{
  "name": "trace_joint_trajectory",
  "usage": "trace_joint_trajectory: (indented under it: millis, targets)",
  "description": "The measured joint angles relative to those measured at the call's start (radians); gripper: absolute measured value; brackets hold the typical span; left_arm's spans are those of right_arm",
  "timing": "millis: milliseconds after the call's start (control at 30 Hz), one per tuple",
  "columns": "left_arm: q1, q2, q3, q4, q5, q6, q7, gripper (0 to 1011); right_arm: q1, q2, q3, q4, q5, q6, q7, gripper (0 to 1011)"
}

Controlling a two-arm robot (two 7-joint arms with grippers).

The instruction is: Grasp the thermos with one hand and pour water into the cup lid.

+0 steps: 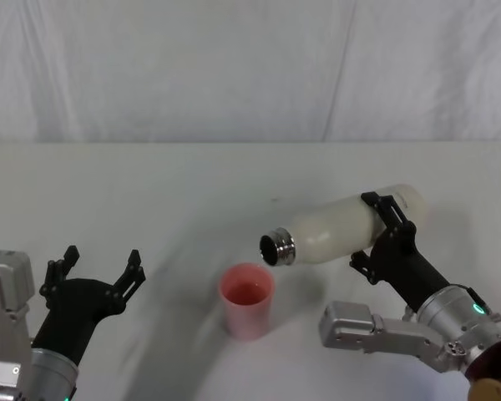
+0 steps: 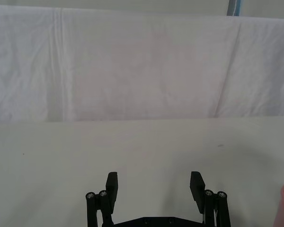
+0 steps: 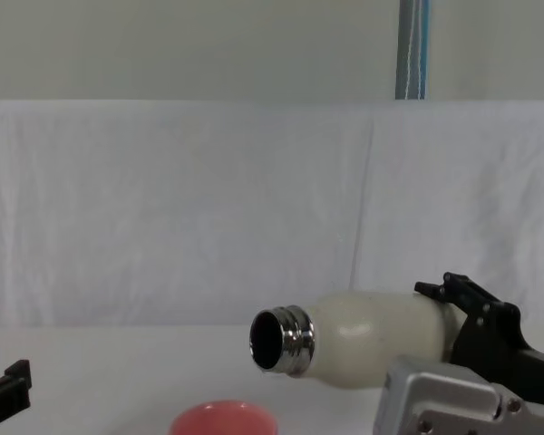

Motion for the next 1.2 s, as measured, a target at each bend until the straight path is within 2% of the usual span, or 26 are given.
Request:
trace_joint_trajectory:
  millis: [600,1200]
  targets:
    - [0.0,0.0,0.0,0.0,0.0,0.0,0.0,1001,0.025,-0.006,-0.032,0.017,-0.016,-0.004,-0.017,956]
    - [0.0,0.0,0.0,0.0,0.0,0.0,0.0,1001,0.047,-0.001,-0.057,0.029,-0.055,-0.002,-0.048,956]
